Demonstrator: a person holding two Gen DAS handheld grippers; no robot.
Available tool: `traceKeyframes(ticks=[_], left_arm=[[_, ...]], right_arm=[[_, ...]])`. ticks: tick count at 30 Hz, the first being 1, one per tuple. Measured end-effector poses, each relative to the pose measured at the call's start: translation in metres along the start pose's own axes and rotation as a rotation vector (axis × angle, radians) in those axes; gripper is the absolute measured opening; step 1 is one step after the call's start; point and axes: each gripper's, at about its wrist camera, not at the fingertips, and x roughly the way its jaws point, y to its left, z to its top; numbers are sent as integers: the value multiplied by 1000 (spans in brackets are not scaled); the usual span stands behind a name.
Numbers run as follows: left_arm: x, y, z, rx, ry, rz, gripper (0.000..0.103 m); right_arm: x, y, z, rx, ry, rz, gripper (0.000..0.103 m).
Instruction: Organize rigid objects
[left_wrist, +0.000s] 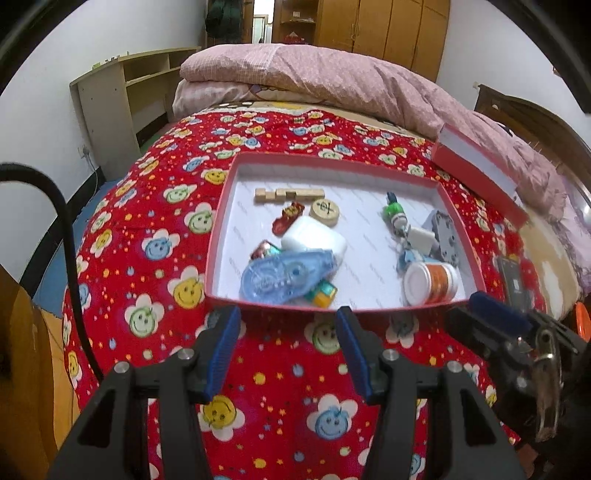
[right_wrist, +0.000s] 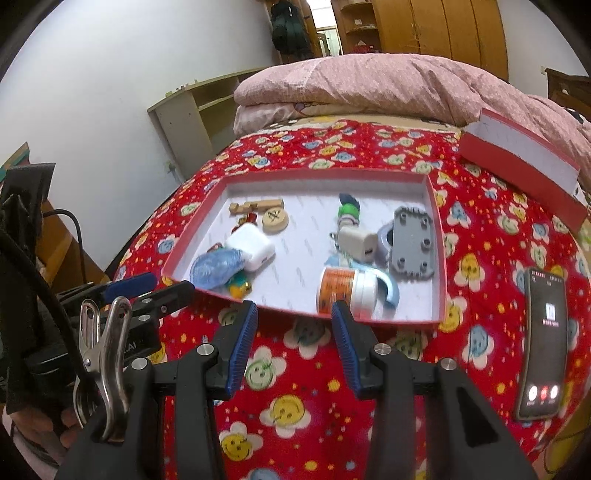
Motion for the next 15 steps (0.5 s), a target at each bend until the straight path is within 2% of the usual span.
traceKeyframes(ticks=[15], left_arm=[[19,-11,-38,35,53,19,56]], right_arm=[[19,-6,-45,29,81,-86,43]])
